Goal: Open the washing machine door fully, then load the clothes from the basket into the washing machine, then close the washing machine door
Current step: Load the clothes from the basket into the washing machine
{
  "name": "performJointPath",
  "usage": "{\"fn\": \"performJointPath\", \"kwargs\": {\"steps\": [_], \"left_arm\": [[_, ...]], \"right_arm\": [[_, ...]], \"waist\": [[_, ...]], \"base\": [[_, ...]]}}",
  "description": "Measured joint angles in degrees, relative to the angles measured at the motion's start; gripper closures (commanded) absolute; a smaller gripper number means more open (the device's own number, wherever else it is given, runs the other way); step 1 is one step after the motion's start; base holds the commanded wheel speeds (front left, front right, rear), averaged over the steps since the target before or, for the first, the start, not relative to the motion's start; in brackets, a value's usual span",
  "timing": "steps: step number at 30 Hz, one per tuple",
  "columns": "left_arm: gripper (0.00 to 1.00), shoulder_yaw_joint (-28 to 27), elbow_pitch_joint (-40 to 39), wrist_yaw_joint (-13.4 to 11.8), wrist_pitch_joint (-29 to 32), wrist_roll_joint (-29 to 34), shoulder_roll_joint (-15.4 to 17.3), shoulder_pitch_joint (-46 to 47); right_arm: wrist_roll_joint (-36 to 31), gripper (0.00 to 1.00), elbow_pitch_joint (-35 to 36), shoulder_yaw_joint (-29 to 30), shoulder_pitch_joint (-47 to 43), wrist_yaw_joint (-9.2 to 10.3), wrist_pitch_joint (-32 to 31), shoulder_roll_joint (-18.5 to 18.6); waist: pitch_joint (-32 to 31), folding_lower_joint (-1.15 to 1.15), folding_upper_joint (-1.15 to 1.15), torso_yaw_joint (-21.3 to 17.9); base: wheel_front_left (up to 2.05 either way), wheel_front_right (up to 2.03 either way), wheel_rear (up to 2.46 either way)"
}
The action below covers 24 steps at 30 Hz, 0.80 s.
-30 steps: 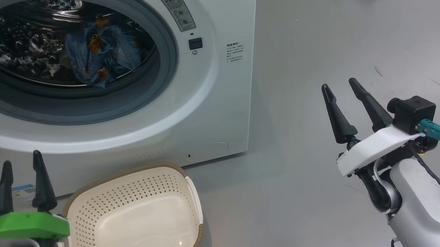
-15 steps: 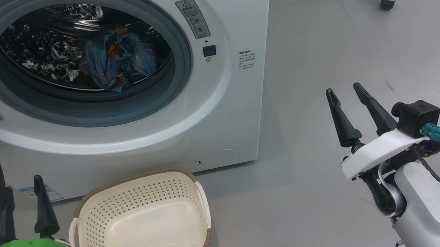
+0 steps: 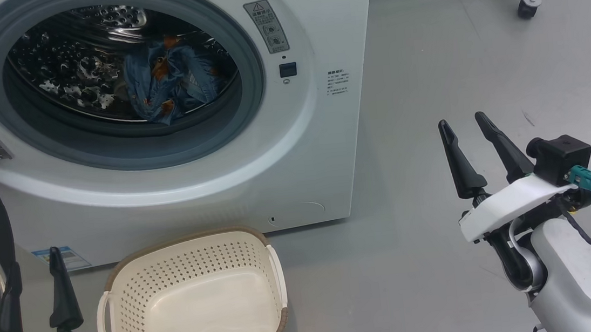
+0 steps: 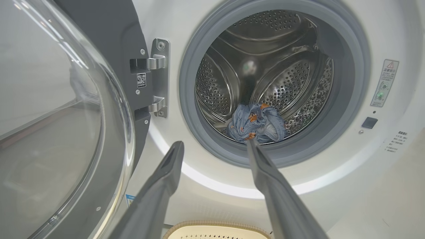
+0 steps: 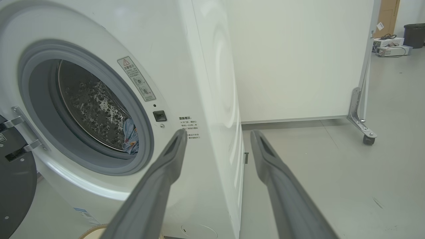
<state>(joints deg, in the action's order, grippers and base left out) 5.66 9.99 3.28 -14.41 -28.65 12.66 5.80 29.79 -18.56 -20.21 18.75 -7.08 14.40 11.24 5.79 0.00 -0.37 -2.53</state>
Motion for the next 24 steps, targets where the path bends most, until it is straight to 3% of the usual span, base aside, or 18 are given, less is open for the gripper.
{"fn": "performJointPath", "kwargs": {"steps": [24], "left_arm": [[0.0, -0.15, -2.88, -0.7, 0.0, 0.43, -0.05, -2.61]], "right_arm": [[0.67, 0.0, 0.03, -0.79, -0.01, 0.0, 0.0, 0.09]], "waist": [[0.1, 0.0, 0.0, 0.23]], "base": [[0.0, 0.0, 0.0]]}}
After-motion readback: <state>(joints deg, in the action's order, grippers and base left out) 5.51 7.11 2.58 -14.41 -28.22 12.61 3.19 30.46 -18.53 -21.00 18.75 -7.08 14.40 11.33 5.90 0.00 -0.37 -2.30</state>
